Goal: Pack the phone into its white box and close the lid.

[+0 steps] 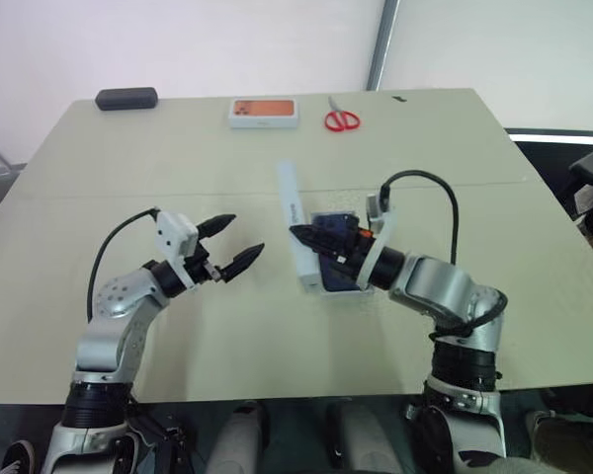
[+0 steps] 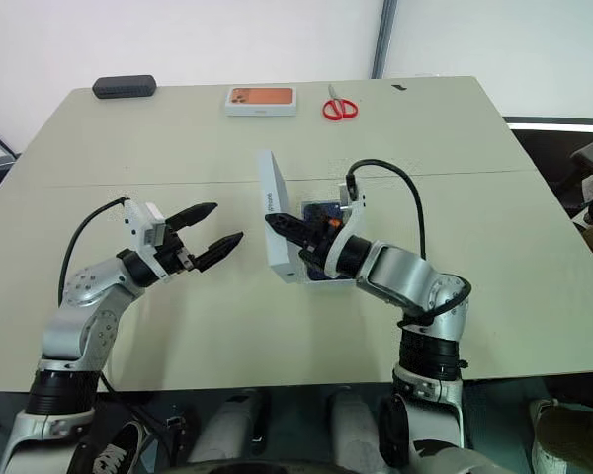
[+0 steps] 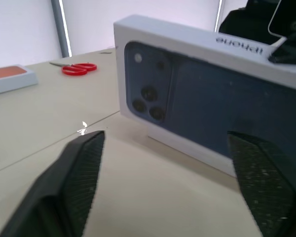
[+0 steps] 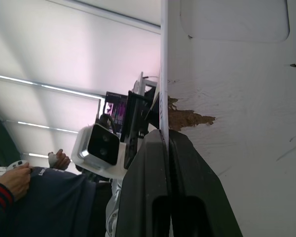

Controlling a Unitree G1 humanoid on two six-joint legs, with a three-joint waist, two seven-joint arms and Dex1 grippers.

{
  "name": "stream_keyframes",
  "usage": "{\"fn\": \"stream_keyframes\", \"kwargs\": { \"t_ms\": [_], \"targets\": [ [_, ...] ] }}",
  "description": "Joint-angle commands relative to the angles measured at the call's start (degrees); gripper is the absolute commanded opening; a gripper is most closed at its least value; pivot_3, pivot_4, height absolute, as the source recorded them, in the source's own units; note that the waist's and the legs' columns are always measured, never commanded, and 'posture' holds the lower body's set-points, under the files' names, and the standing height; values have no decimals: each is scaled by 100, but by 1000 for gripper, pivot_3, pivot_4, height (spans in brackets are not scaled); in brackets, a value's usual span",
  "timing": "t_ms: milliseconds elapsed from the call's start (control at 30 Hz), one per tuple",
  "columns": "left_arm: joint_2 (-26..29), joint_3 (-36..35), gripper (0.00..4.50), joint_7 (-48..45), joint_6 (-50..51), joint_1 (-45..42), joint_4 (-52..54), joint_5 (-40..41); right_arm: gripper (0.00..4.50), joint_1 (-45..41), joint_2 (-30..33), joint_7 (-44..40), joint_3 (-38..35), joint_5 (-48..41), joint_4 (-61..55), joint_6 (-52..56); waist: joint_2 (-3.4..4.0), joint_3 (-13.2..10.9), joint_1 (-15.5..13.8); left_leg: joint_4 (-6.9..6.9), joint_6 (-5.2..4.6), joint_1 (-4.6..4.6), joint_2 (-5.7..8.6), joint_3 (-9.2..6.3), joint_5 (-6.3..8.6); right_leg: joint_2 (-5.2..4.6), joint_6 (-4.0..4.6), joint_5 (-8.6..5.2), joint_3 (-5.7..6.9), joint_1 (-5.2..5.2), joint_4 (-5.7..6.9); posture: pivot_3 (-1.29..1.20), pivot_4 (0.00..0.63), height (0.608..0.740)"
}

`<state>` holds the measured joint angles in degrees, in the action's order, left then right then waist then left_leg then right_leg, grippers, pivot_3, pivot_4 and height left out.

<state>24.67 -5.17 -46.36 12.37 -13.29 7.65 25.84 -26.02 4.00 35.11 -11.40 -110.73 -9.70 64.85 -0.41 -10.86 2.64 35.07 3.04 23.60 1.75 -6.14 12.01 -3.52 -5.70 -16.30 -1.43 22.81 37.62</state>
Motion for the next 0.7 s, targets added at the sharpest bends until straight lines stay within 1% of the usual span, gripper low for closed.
{"fn": "stream_keyframes", "kwargs": {
  "t_ms": [33,167,200,267,400,500,533,600,633,700],
  "targets": [
    [-15,14,2280,-26,37,33,230,138,0,101,201,-359,318,-57,146,-355,0,0,-7,1,0,0,-1,0,0,1,0,0,0,-1,0,0,150,740],
    [-138,174,207,40,-3,77,226,46,0,17,311,-640,600,189,320,-592,0,0,-13,1,0,0,-1,3,0,1,1,0,-1,-2,-4,0,150,740],
    [-171,249,97,48,-34,90,226,-9,0,-13,344,-691,640,224,340,-636,0,0,-14,0,0,0,-1,3,0,1,1,0,-1,-2,-6,0,150,740],
    [-280,538,97,133,-103,105,183,-269,0,-39,474,-866,638,376,456,-701,0,0,-14,0,0,0,-1,2,0,1,1,0,-1,-2,-6,0,150,740],
    [-587,996,97,252,-168,80,126,-527,0,4,841,-1249,607,748,625,-702,-2,0,-47,3,0,1,0,5,0,-2,1,0,-1,-6,-10,0,150,740],
    [-729,1165,97,313,-303,42,28,-702,0,13,905,-1386,518,689,668,-827,-3,0,-37,2,0,0,0,6,0,-2,0,0,-1,-6,-11,0,150,740],
    [-772,1193,35,326,-320,3,-20,-728,289,41,947,-1413,502,734,633,-855,-2,0,-27,1,0,0,-1,7,0,0,1,0,-1,-6,-11,0,150,740],
    [-840,1230,0,319,-320,-71,-102,-744,924,72,1036,-1488,366,1128,538,-1084,-3,0,-31,1,0,0,-3,6,0,2,1,0,-2,-5,-11,0,150,740],
    [-863,1242,0,307,-324,-93,-134,-750,1335,85,1064,-1519,302,1305,505,-1198,-2,0,-34,2,0,0,-3,8,0,2,1,0,-1,-5,-11,0,150,740],
    [-973,1352,0,326,-402,-177,-300,-850,2419,-96,1236,-1778,-13,1653,406,-1544,-3,0,-41,3,0,1,-2,12,0,1,0,0,-1,-6,-11,0,150,740]
  ]
}}
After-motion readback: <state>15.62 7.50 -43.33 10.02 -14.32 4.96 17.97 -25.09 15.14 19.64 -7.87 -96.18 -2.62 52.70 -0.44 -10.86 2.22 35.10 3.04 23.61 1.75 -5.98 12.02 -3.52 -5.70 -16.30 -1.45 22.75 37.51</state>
